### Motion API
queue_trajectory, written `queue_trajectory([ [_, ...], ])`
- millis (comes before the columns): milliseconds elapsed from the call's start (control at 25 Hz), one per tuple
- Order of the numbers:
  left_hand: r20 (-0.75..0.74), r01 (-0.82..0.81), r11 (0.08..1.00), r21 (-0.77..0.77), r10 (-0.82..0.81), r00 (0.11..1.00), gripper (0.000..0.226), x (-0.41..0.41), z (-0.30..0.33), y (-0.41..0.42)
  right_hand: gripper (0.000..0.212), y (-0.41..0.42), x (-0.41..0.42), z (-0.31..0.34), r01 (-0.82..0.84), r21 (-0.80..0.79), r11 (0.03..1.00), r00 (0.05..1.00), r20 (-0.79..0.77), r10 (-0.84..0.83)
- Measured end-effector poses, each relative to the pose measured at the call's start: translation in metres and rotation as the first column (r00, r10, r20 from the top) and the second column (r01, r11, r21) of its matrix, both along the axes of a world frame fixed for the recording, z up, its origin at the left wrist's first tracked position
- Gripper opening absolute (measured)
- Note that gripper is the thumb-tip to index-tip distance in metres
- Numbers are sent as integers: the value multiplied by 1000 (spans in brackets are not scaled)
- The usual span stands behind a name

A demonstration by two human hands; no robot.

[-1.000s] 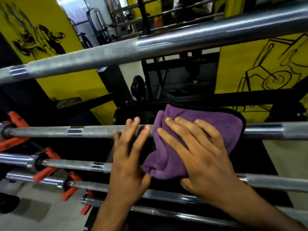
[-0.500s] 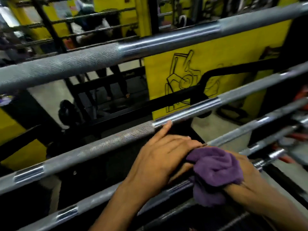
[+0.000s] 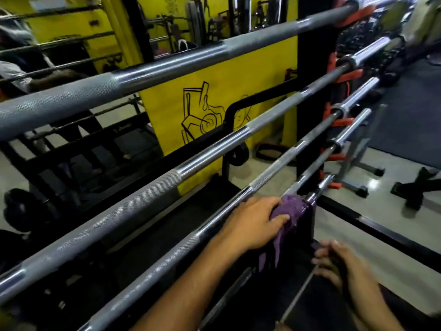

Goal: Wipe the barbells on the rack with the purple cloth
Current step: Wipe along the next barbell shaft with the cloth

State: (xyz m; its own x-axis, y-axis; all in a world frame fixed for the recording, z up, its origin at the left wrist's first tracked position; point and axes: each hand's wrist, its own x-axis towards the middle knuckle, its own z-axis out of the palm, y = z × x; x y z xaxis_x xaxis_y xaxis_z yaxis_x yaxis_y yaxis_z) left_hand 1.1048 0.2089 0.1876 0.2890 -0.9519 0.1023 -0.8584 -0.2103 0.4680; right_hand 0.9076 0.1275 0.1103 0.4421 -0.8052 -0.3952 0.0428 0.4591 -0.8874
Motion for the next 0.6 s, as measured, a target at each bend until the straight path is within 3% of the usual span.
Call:
queue_trajectory([
  [80,127,96,995,41,-100,987,26,-27,-2,-5,66,14,9,-6,-21,300,954,990,140,-22],
  [160,185,244,965,95,-258,948,28,-53,-6,-3,63,13,21,-2,9,454,891,955,261,-142],
  [320,154,306,942,139,-326,933,42,-49,1,2,53,-3,51,21,95,414,905,859,425,-284],
  [440,277,365,920,141,-391,878,52,-19,28,14,60,-22,77,41,87,403,911,842,459,-284],
  [520,459,320,947,26,-296,838,48,7,51,28,60,-47,93,55,79,342,936,803,534,-263],
  [600,598,190,976,-106,-90,797,50,41,72,49,56,-80,118,73,119,268,956,781,570,-257],
])
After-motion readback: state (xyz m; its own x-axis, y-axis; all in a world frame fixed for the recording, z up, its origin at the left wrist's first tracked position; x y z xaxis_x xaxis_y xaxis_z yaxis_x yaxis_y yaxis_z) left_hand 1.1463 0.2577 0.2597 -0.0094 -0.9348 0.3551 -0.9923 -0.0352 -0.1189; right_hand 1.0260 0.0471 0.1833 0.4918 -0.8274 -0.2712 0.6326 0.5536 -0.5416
